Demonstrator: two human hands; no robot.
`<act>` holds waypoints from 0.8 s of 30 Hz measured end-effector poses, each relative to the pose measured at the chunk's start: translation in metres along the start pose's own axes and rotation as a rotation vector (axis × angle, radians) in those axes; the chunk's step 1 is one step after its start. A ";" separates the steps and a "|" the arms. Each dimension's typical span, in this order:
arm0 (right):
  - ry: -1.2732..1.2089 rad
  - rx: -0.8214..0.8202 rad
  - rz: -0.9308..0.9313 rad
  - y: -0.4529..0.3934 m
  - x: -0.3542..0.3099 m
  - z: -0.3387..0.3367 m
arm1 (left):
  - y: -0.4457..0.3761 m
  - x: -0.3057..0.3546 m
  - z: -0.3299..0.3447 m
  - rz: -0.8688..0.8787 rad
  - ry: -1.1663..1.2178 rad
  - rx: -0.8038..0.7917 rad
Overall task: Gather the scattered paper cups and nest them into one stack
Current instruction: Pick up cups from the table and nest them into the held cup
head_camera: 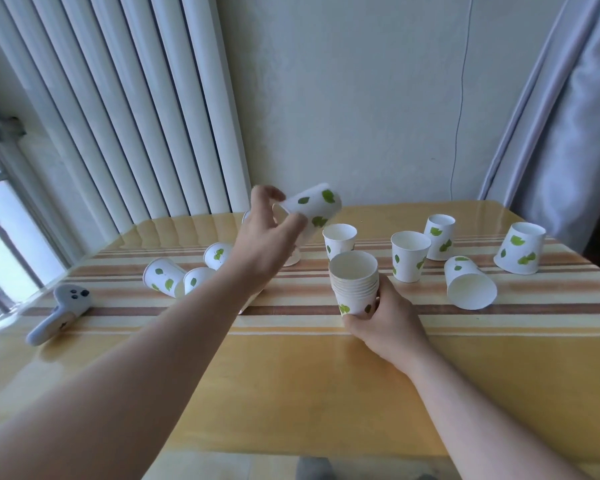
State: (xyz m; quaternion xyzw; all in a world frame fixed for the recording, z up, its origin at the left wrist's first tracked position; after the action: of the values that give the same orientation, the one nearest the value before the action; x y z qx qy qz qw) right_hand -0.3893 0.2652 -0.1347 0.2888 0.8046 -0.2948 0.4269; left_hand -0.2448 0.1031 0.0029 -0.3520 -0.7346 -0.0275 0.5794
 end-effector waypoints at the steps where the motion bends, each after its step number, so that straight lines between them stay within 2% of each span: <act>1: 0.001 0.001 -0.004 0.001 -0.001 0.000 | 0.001 0.007 0.003 -0.014 0.099 -0.034; 3: 0.004 0.004 -0.014 0.002 -0.002 -0.001 | 0.006 0.015 0.011 0.033 0.133 -0.131; 7: 0.012 0.005 -0.017 0.003 -0.003 -0.002 | 0.013 0.008 0.025 0.190 -0.239 -0.233; 10: 0.017 -0.007 -0.026 0.003 -0.004 -0.002 | 0.020 0.002 0.032 0.248 -0.354 -0.263; 13: 0.012 -0.007 -0.023 0.003 -0.003 -0.002 | 0.021 0.000 0.032 0.281 -0.359 -0.247; 16: 0.006 -0.012 -0.021 0.002 -0.001 -0.002 | 0.021 -0.009 0.021 0.227 -0.252 -0.291; 18: 0.021 -0.014 -0.019 0.001 0.002 -0.002 | 0.019 -0.026 0.002 0.154 -0.235 -0.202; 19: 0.030 -0.011 -0.016 0.000 0.004 -0.001 | 0.016 -0.039 -0.011 0.114 -0.302 -0.109; 21: 0.056 -0.003 -0.014 -0.001 0.006 0.000 | 0.013 -0.066 -0.036 0.057 -0.669 0.057; 23: 0.072 0.005 -0.018 -0.002 0.005 0.002 | 0.017 -0.091 -0.049 -0.007 -1.027 0.046; 24: 0.075 0.008 -0.020 -0.002 0.004 0.003 | 0.020 -0.102 -0.050 -0.030 -1.130 0.000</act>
State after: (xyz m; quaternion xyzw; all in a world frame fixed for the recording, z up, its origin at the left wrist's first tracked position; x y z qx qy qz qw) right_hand -0.3916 0.2629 -0.1392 0.2934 0.8217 -0.2913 0.3922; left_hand -0.1837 0.0460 -0.0768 -0.3017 -0.9355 0.1571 0.0959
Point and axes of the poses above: each hand's wrist, its own y-axis away from the middle knuckle, its own z-axis out of the palm, x = y × z, the point moved 3 cm from there along -y, towards the middle knuckle, and after that the axes turned 3 degrees about x, right-handed, at the moved point
